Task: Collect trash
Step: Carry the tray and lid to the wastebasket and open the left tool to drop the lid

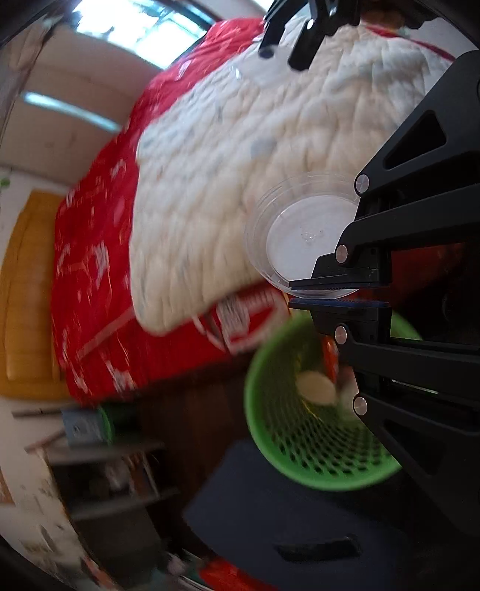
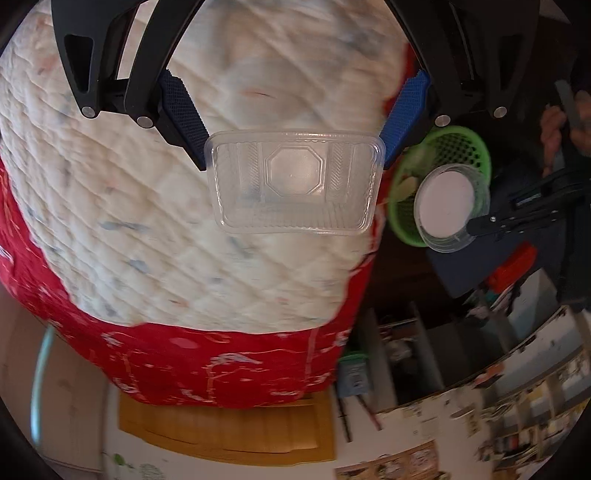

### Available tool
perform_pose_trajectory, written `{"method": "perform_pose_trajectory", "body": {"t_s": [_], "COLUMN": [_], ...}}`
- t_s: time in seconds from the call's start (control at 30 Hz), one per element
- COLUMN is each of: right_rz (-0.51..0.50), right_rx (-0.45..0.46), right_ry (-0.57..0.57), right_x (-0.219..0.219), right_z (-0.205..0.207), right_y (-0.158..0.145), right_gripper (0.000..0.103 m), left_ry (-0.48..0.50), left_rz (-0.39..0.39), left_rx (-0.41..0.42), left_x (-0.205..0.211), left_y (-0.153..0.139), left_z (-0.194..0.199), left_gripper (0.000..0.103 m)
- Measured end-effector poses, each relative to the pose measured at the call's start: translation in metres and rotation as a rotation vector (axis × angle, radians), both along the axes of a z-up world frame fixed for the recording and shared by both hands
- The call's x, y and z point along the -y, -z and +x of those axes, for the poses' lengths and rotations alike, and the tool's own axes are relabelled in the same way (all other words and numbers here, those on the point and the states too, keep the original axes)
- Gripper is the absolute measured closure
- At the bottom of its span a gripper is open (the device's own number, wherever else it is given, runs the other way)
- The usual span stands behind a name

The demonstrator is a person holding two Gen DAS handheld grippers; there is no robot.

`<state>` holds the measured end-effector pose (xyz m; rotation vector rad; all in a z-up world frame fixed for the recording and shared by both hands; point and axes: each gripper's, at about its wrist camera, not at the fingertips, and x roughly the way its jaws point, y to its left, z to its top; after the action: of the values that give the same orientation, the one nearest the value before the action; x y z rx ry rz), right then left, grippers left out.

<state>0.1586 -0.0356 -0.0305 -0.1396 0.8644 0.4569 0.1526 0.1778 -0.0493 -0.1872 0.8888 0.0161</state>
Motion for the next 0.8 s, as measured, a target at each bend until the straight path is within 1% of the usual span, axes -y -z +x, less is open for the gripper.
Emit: {"method": "perform_pose_trajectory", "body": {"t_s": [0.2, 0.33, 0.37, 0.57, 0.63, 0.7, 0.8], "right_rz": [0.006, 0.007, 0.008, 0.017, 0.02, 0.024, 0.03], "right_rx": [-0.023, -0.039, -0.041, -0.064, -0.072, -0.077, -0.087], "right_ry": [-0.067, -0.111, -0.118, -0.163, -0.173, -0.186, -0.201], "right_x": [-0.052, -0.086, -0.091, -0.127, -0.138, -0.149, -0.162], "right_z": [0.0, 0.0, 0.001, 0.001, 0.001, 0.002, 0.002], "right_y": [0.007, 0.013, 0.015, 0.022, 0.024, 0.026, 0.029], "right_gripper": [0.017, 0.017, 0.017, 0.017, 0.017, 0.017, 0.017], "left_ry": [-0.123, -0.161, -0.173, -0.215, -0.224, -0.238, -0.256], "left_rz": [0.008, -0.001, -0.004, -0.051, -0.065, -0.067, -0.075], "left_rx": [-0.074, -0.111, -0.119, -0.144, -0.142, -0.143, -0.145], "left_x": [-0.063, -0.085, -0.09, -0.113, -0.118, -0.121, -0.128], "left_y": [0.033, 0.05, 0.054, 0.071, 0.074, 0.076, 0.077], "left_z": [-0.01, -0.017, -0.018, -0.03, -0.035, -0.04, -0.047], "left_gripper": [0.099, 0.098, 0.097, 0.093, 0.089, 0.08, 0.076]}}
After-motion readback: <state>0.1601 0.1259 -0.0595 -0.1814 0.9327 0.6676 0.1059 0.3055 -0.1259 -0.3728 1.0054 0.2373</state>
